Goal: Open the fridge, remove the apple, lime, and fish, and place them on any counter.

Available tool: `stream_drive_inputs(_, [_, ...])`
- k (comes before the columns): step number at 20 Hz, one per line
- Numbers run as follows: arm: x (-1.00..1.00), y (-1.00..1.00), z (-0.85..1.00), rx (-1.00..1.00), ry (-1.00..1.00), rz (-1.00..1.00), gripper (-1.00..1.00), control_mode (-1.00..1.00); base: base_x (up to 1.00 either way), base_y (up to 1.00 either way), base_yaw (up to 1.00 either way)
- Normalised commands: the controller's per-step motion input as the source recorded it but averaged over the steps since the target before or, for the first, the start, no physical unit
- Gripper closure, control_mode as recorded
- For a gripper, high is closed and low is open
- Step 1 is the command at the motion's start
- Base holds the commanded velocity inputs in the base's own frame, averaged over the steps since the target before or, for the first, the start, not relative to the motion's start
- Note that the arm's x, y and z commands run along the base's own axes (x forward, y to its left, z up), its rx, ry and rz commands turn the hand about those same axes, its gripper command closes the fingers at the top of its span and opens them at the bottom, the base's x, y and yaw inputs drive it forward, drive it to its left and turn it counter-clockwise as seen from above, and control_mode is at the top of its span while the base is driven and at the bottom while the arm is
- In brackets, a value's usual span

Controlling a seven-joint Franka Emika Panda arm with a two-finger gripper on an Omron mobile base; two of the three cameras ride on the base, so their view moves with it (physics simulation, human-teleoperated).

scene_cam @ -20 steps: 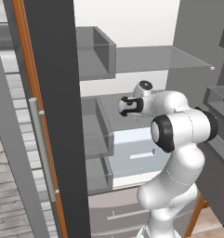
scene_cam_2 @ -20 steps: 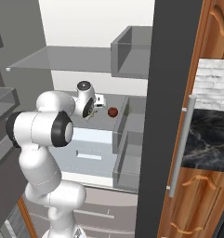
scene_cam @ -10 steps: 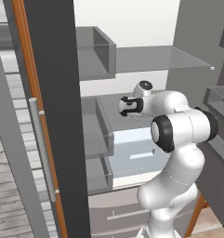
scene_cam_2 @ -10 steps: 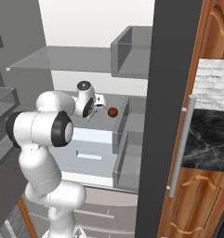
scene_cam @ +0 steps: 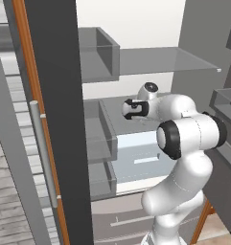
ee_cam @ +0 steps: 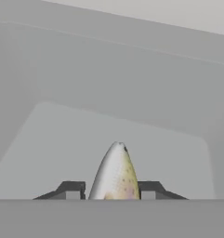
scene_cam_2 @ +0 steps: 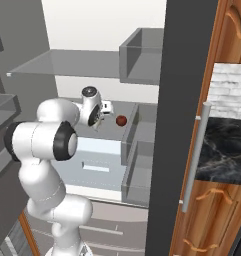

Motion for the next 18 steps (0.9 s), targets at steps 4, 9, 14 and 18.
stream_drive_inputs(4, [-0.94,0.18,0.03,-0.03,-0.19,0.08,1.00,-1.00,0.00,0.00,0.00])
stream_drive_inputs(9, [-1.00,0.11,0.31,-0.03,-0.08,0.21,1.00,-1.00,0.00,0.00,0.00])
stream_drive_inputs(14, [-1.00,0.07,0.71,-0.04,0.05,0.20,1.00,-1.00,0.00,0.00,0.00])
stream_drive_inputs(18, [-0.95,0.10,0.72,-0.08,0.09,0.20,1.00,-1.00,0.00,0.00,0.00])
